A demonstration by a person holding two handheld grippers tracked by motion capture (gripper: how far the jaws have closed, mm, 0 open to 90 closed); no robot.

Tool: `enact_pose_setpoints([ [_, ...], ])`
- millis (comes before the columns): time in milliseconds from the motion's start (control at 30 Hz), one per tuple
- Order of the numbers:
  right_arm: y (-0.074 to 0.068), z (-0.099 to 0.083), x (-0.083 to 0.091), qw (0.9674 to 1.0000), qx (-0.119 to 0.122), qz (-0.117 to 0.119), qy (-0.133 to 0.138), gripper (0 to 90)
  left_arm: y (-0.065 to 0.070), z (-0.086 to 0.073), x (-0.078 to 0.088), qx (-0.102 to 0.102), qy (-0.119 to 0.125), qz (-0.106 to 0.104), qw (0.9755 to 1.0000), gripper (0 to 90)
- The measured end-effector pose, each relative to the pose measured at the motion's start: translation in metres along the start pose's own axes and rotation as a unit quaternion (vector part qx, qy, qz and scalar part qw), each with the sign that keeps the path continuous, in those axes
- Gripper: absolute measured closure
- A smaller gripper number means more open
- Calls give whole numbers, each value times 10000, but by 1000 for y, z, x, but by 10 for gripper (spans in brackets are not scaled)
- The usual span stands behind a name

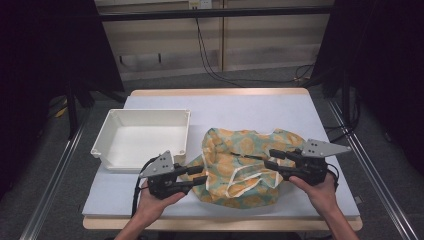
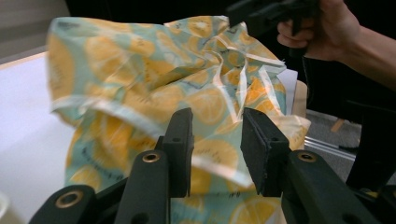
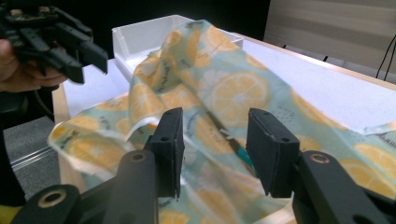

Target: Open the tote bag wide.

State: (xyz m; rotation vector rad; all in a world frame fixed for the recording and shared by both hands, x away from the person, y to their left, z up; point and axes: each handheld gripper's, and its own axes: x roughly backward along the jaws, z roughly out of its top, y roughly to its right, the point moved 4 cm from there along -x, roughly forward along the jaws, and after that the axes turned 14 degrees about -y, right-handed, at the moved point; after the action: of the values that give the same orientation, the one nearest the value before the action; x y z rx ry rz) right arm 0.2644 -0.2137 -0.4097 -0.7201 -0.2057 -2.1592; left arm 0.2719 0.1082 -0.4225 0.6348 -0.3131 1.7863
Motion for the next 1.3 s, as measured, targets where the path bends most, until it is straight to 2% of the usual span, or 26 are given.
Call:
enact_pose_setpoints([
  [100, 6, 4, -3, 10000, 7, -43, -36, 582, 1, 5, -7, -55, -4, -72, 10000, 641],
  [133, 7, 5, -4, 10000, 13, -64, -42, 584, 1, 9, -16, -104, -42, -130, 9999, 641],
  [267, 12, 9, -5, 10000, 21, -48, -26, 582, 0, 15, -28, -141, -162, -134, 9997, 625],
  [333, 16, 11, -7, 10000, 10, -57, -58, 567, -1, 21, -36, -189, -199, -170, 9995, 615],
  [367, 20, 13, -9, 9999, 2, -76, -107, 557, -1, 23, -40, -239, -256, -122, 9993, 590],
  [400, 22, 14, -10, 9999, 13, -103, -105, 547, -1, 30, -47, -268, -241, -184, 9992, 580],
  [433, 24, 16, -11, 9998, 1, -144, -150, 534, -1, 30, -47, -268, -241, -184, 9992, 568],
  [567, 31, 23, -20, 9996, 43, -139, -258, 500, -2, 45, -64, -397, -265, -237, 9986, 563],
  [700, 36, 27, -28, 9993, 59, -139, -348, 476, -5, 49, -74, -342, -362, -320, 9982, 529],
  [800, 39, 28, -39, 9991, 40, -65, -424, 420, -11, 47, -86, -323, -507, -308, 9977, 469],
  [833, 39, 26, -48, 9986, 10, -68, -521, 375, -13, 43, -94, -273, -602, -325, 9973, 437],
  [867, 40, 23, -52, 9980, -13, -134, -618, 352, -13, 43, -94, -273, -602, -325, 9973, 424],
  [900, 40, 21, -57, 9970, 24, -137, -756, 344, -14, 39, -101, -339, -755, -184, 9964, 415],
  [933, 39, 20, -61, 9962, 70, -103, -858, 340, -15, 37, -103, -411, -860, -134, 9954, 409],
  [967, 39, 20, -61, 9962, 70, -103, -858, 340, -15, 37, -103, -411, -860, -134, 9954, 408],
  [1033, 41, 17, -69, 9962, 15, -52, -872, 331, -17, 33, -106, -385, -930, 3, 9949, 407],
  [1067, 41, 17, -69, 9962, 15, -52, -872, 331, -19, 31, -107, -377, -946, 0, 9948, 407],
  [1133, 39, 11, -79, 9942, 72, -57, -1073, 321, -21, 29, -109, -352, -978, 56, 9946, 417],
  [1167, 39, 10, -82, 9936, 82, -57, -1128, 321, -21, 29, -111, -282, -926, 91, 9953, 436],
  [1267, 42, 7, -87, 9931, 22, -83, -1167, 386, -23, 28, -111, -270, -1020, 111, 9944, 563],
  [1300, 43, 6, -88, 9932, -33, -92, -1158, 414, -25, 27, -111, -177, -951, 99, 9953, 614],
])
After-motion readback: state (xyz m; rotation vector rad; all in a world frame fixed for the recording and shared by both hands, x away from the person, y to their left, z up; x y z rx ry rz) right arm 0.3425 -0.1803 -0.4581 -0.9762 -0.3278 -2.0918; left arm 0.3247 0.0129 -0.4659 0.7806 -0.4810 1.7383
